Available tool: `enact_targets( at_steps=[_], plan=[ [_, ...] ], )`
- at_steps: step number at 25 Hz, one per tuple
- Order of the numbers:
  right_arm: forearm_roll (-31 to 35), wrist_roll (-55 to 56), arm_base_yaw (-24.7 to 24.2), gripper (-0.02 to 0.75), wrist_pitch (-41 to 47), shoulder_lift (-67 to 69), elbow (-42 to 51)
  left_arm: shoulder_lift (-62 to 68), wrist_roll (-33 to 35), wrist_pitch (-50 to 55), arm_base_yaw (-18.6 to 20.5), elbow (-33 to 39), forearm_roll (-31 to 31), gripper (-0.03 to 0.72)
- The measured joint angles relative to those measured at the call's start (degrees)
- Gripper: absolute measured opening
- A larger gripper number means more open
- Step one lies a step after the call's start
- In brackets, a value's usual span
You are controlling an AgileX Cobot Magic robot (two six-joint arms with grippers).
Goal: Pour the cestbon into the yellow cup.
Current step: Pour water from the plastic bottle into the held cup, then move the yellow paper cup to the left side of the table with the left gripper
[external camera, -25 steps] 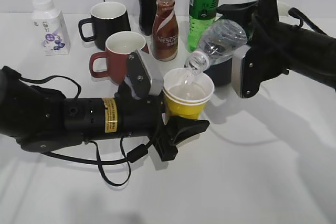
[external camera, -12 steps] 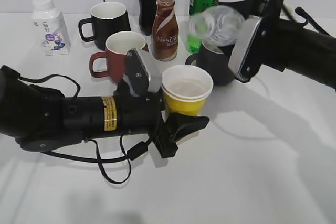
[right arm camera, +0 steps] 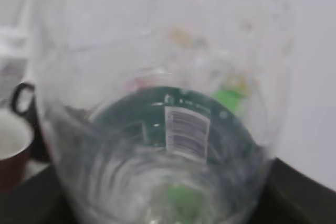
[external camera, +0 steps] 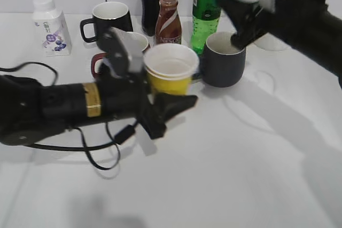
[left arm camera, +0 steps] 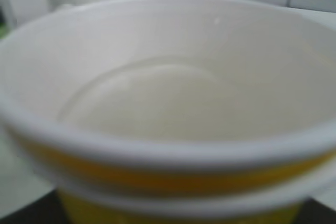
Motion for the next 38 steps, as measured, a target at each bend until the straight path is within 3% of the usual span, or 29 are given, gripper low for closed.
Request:
enact_targets(
  at_steps=[8, 16, 24, 29, 38],
  plan=[
    [16.02, 1.51, 0.0, 0.462, 0.67, 0.0, -0.61, -7.86, 0.0, -0.14, 7.88, 6.58, -2.24, 0.437],
    [34.84, 2.67, -0.06, 0.462, 8.0, 0.0, -0.47, -13.75, 0.0, -0.09, 16.74, 10.73, -3.48, 0.437],
    [43.48, 1.98, -0.24, 0.462, 11.61, -0.04, 2.87, -13.95, 0.0, 0.68, 23.43, 11.27, -4.98, 0.437],
    [49.51, -3.02, -0.31, 0.462, 11.71, 0.22, 4.33, -13.95, 0.0, 1.35, 27.12, 11.29, -9.09, 0.437],
    [50.78, -5.72, -0.31, 0.462, 11.77, 1.01, 4.63, -7.42, 3.81, 1.12, 29.7, 8.49, -12.77, 0.437]
  ],
)
